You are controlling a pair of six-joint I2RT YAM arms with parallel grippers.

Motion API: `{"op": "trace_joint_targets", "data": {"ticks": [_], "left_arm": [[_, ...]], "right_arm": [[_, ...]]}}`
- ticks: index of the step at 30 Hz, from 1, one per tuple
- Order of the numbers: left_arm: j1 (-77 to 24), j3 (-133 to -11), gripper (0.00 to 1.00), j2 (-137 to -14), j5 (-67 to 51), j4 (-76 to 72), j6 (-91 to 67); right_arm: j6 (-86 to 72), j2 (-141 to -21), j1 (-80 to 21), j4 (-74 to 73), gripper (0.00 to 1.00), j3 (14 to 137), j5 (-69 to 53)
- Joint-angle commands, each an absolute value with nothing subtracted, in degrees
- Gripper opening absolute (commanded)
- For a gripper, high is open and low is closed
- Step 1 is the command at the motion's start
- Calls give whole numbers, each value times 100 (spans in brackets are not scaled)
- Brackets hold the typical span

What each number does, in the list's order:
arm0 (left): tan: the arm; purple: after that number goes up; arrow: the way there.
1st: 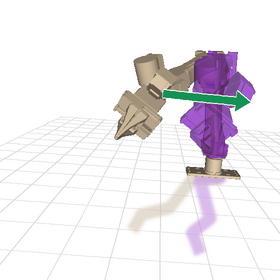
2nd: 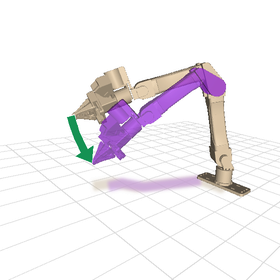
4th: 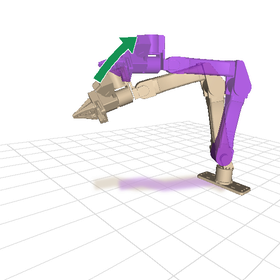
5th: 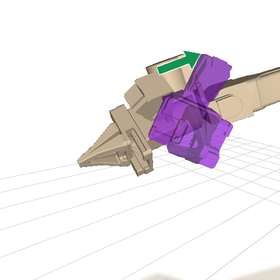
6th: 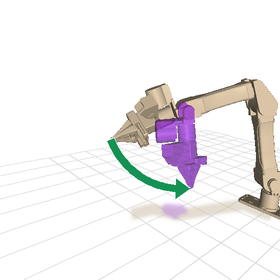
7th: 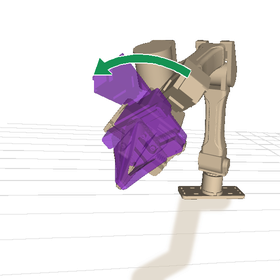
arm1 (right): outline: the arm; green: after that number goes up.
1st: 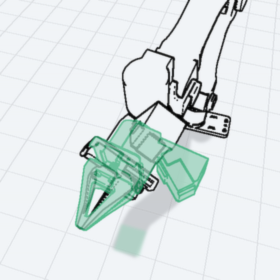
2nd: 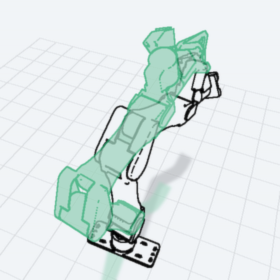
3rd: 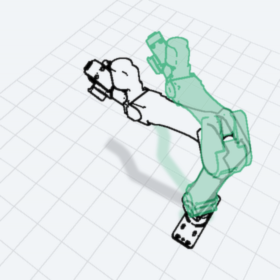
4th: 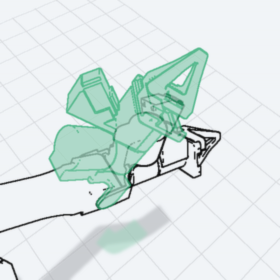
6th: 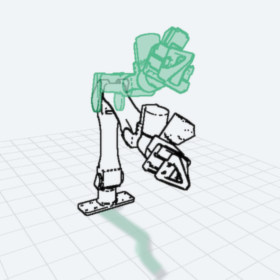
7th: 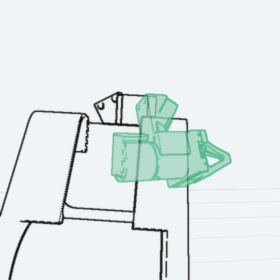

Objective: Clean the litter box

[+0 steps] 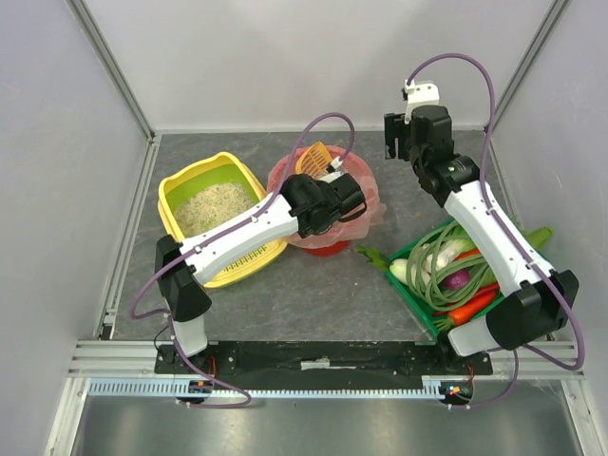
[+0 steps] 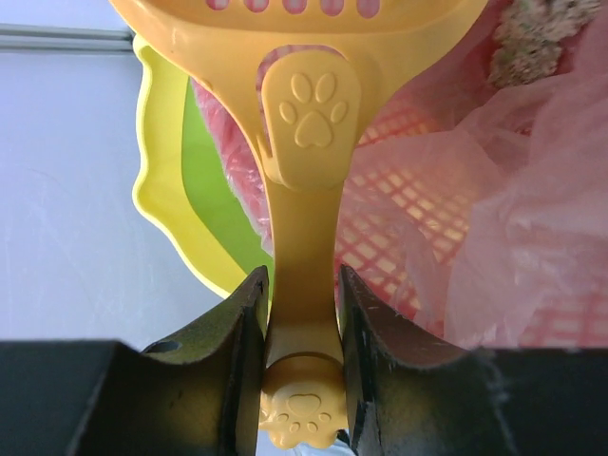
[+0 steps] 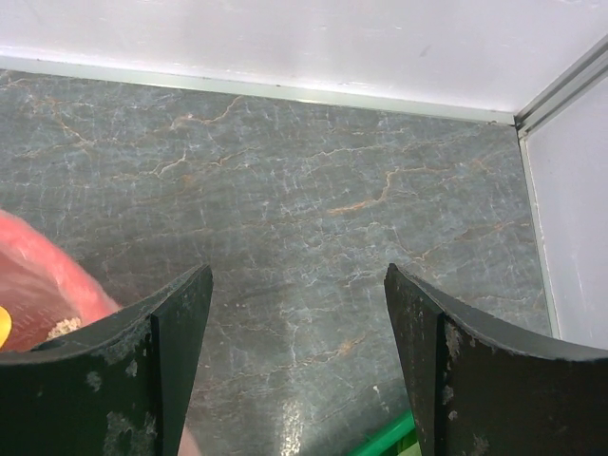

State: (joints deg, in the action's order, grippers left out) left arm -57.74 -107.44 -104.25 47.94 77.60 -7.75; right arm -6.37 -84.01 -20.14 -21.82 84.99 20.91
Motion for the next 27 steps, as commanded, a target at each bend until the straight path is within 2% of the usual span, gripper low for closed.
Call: {"op": "trace_joint_targets", "data": {"ticks": [1, 11, 17, 22, 27], "left_arm": [[-5766, -10644, 2, -10204, 5325, 8815, -800], [-5792, -11284, 2, -10222, 5678, 8754, -440], [-6020, -10706, 2, -10011, 6354, 8798, -18], [-6038, -10679, 2, -9730, 6127, 8798, -9], [-6038, -10591, 2, -9405, 6073, 8596, 939]], "right_arm": [[-598, -8043, -2021, -1916, 81, 8367, 2206], [-501, -7796, -2021, -1556, 82, 8051, 2347], [-518, -7612, -2021, -1398, 82, 7831, 2329], [-641, -7427, -2021, -1187, 82, 7533, 2399], [-353, -7251, -2021, -756, 82, 7365, 2400]]}}
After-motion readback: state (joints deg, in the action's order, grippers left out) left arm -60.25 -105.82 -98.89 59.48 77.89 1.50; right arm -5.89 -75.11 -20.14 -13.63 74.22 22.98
